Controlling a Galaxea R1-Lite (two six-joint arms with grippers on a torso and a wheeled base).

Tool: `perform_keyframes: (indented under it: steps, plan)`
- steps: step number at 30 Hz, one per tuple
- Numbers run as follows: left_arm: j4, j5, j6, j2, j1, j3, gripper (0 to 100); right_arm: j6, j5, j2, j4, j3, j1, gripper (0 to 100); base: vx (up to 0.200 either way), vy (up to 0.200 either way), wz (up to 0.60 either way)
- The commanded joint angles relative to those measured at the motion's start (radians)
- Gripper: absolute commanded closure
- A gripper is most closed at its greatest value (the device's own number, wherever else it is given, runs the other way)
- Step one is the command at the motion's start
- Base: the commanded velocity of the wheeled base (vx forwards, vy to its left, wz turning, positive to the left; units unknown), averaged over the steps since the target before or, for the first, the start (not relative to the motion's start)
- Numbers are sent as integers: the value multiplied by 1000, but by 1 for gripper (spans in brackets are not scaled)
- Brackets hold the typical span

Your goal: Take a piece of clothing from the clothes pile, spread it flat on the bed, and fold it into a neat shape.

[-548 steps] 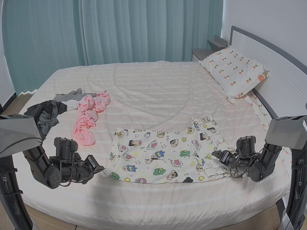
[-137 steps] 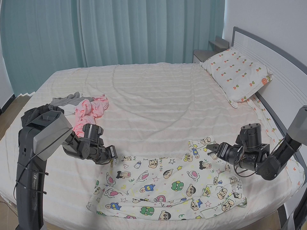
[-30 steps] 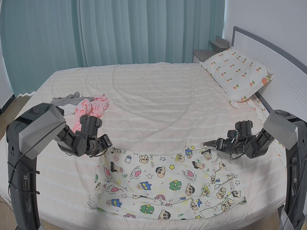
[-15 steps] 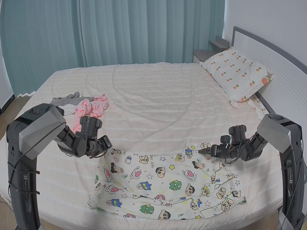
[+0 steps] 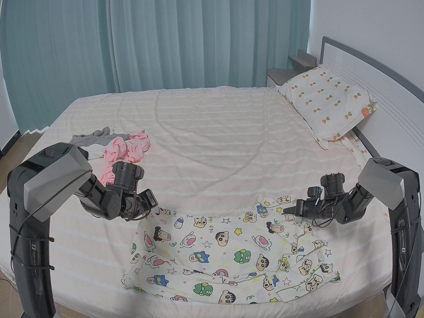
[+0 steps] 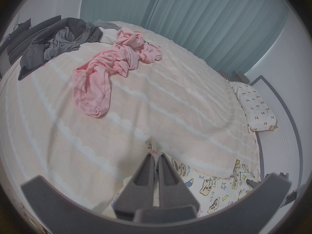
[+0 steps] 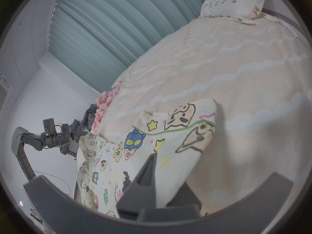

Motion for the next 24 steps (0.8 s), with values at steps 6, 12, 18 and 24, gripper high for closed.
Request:
perform_keyframes:
  steps: [6, 12, 18, 24]
  plan:
    - [-75, -11, -2, -77, -4, 83, 100, 7, 64, -102, -63, 134, -15, 100, 0, 0, 0]
    - [-133, -13, -2, -108, -4, 136, 100, 5, 73, -156, -97, 201, -20, 100, 0, 0, 0]
    - [-188, -31, 1, -139, -14, 212, 100, 4, 73, -168, -161, 275, -20, 100, 0, 0, 0]
    - [-188, -63, 2, -179, -14, 255, 100, 2, 83, -201, -224, 352, -18, 100, 0, 0, 0]
